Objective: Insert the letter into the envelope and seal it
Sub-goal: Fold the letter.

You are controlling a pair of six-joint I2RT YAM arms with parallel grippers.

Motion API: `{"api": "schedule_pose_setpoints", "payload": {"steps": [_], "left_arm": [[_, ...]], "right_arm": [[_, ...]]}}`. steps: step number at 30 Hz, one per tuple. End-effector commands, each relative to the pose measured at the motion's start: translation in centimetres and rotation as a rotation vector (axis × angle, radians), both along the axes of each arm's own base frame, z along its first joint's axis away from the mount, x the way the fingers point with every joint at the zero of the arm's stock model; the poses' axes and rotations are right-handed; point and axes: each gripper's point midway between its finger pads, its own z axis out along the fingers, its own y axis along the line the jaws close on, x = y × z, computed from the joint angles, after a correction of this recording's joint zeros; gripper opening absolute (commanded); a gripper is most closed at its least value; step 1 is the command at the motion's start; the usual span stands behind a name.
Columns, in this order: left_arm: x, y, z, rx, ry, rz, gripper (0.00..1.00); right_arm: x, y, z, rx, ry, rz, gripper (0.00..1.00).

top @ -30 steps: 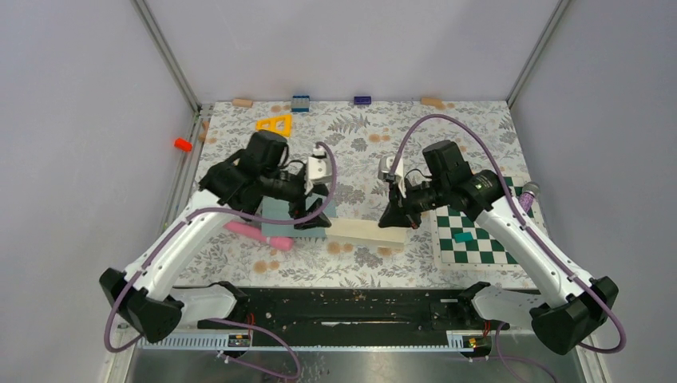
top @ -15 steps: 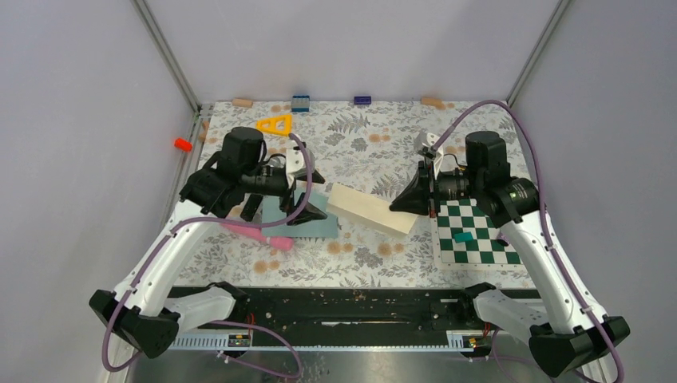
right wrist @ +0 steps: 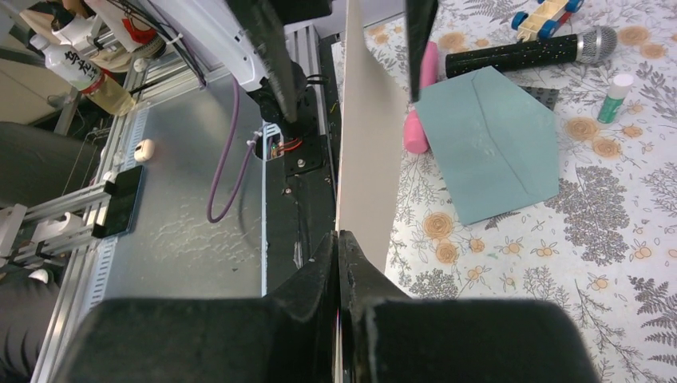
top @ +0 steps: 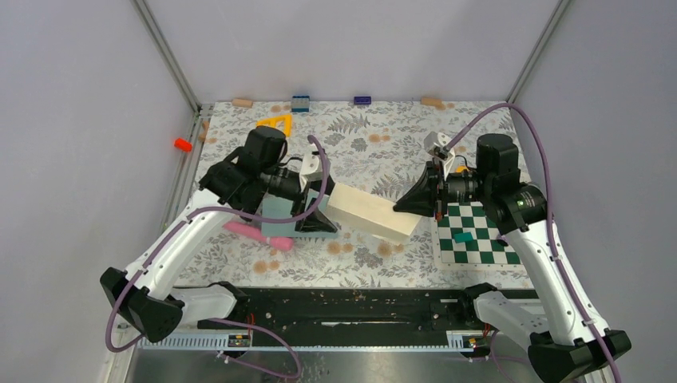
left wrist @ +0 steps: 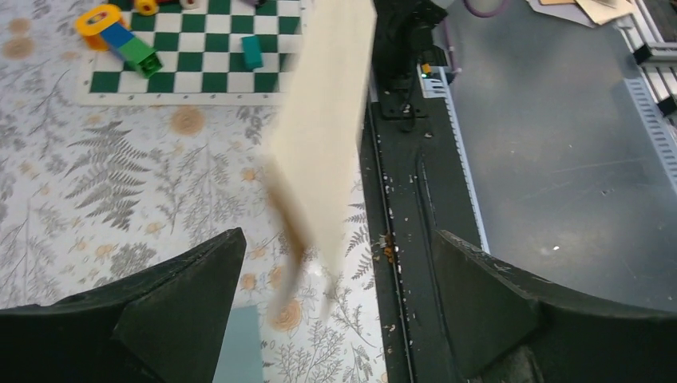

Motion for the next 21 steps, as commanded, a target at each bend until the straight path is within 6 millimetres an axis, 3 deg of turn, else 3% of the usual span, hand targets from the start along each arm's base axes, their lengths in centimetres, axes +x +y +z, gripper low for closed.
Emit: {"api": "schedule_pose_setpoints", "payload": {"steps": [1, 4, 8, 11, 15, 21], "left_arm": [[-2.3, -0.7, 0.9, -0.038, -0.027, -0.111, 0.87], [-2.6, -0.9, 0.2, -0.023, -0.018, -0.125, 0.76], [-2.6, -0.9, 0.2, -0.026, -0.018, -0.132, 0.47], [-2.5, -0.9, 0.2, -0.021, -0.015, -0.125, 0.33], [-2.2, -0.9, 0.4, -0.019, -0.026, -0.101, 0.27], [-1.5, -0.6, 1.4, -0.046, -0.033, -0.066, 0.26]], "right_arm": [[0.2, -0.2, 1.5, 0.051, -0.032, -0.009, 0.0], [0.6, -0.3, 2.0, 0.065, -0.038, -0.033, 0.0], [1.0, -0.4, 2.2, 0.077, -0.037, -0.049, 0.0], [1.0, -0.6, 2.4, 0.085, -0.039, -0.052, 0.0], [1.1, -0.7, 2.4, 0.091, -0.048, -0.054, 0.0], [1.4, -1.0, 2.2, 0.104, -0.006, -0.069, 0.0]]}}
